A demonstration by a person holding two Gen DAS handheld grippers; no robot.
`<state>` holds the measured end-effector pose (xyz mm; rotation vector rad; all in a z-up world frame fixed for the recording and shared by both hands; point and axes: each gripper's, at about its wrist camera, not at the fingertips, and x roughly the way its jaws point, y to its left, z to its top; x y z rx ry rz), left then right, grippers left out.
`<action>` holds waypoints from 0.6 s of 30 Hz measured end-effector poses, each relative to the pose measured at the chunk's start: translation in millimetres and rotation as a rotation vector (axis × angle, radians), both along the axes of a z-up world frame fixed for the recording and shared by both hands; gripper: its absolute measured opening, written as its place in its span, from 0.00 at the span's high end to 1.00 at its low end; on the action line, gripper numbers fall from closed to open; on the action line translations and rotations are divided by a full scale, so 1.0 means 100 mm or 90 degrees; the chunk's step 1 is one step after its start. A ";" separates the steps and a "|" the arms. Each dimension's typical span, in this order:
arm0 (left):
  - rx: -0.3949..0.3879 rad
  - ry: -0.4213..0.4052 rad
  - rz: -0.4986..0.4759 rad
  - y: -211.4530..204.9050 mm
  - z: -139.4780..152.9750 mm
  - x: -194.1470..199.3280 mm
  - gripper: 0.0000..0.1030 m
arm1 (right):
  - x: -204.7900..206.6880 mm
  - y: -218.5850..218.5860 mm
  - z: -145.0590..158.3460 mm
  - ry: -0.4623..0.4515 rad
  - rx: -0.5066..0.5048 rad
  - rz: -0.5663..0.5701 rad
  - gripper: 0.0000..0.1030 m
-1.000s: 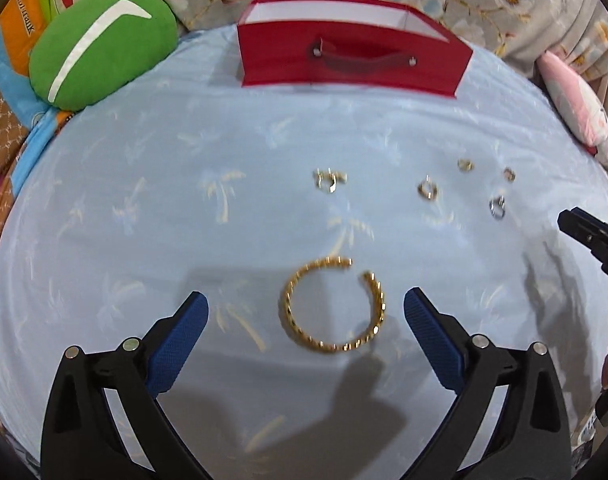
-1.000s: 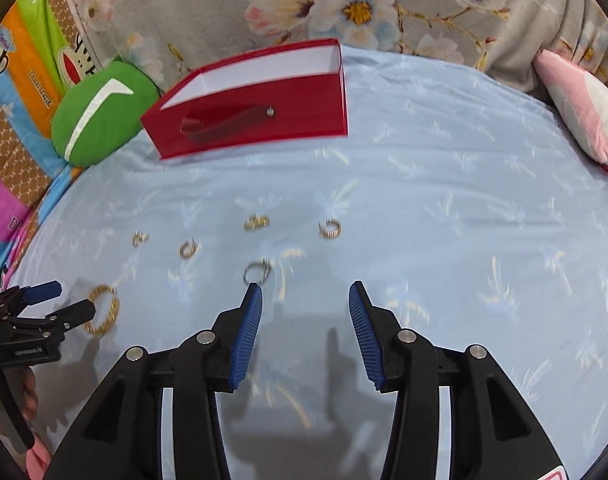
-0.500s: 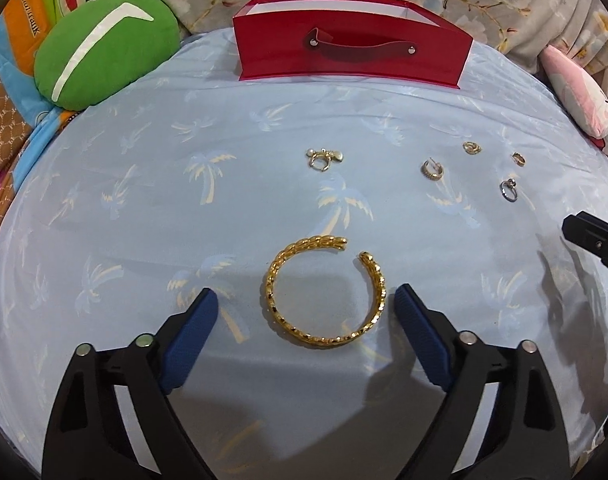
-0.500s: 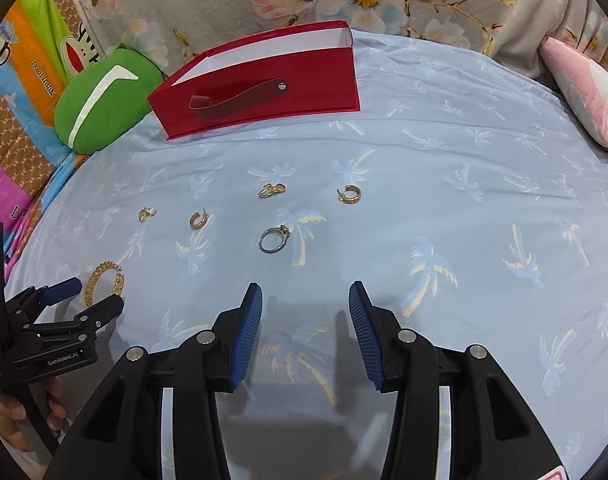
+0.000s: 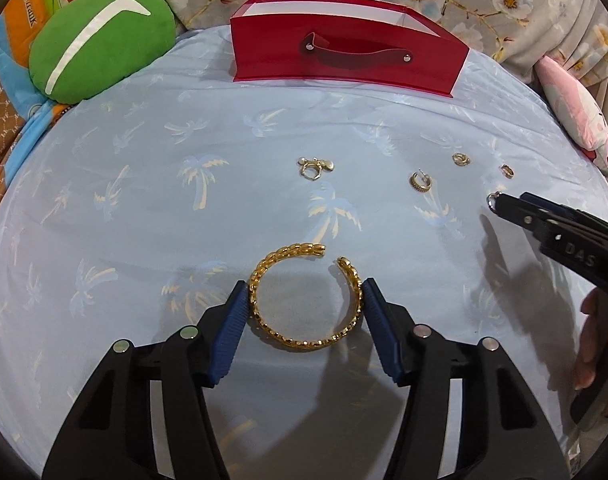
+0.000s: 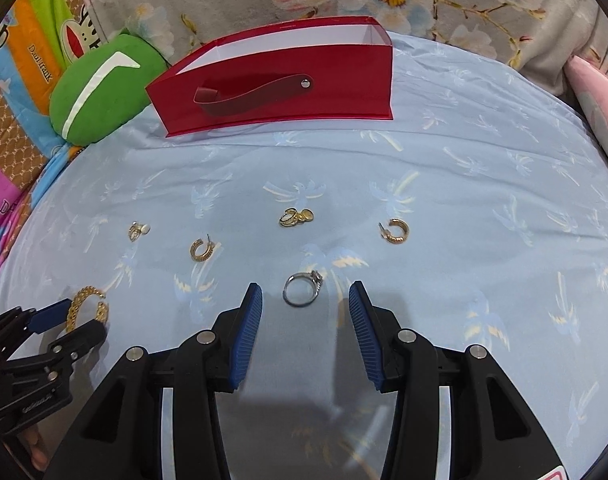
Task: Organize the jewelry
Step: 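Grasp the gold twisted bangle with the left tool while the right tool grasps the silver ring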
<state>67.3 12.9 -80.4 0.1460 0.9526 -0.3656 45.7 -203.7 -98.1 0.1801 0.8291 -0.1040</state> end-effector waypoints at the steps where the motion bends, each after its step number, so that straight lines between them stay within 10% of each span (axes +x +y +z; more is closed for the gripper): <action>1: -0.002 0.003 0.000 0.00 0.00 0.00 0.46 | 0.02 0.00 -0.01 0.002 -0.002 0.000 0.56; 18: -0.004 0.007 0.001 -0.01 0.05 0.01 0.46 | 0.11 0.07 -0.04 0.007 -0.030 0.006 0.97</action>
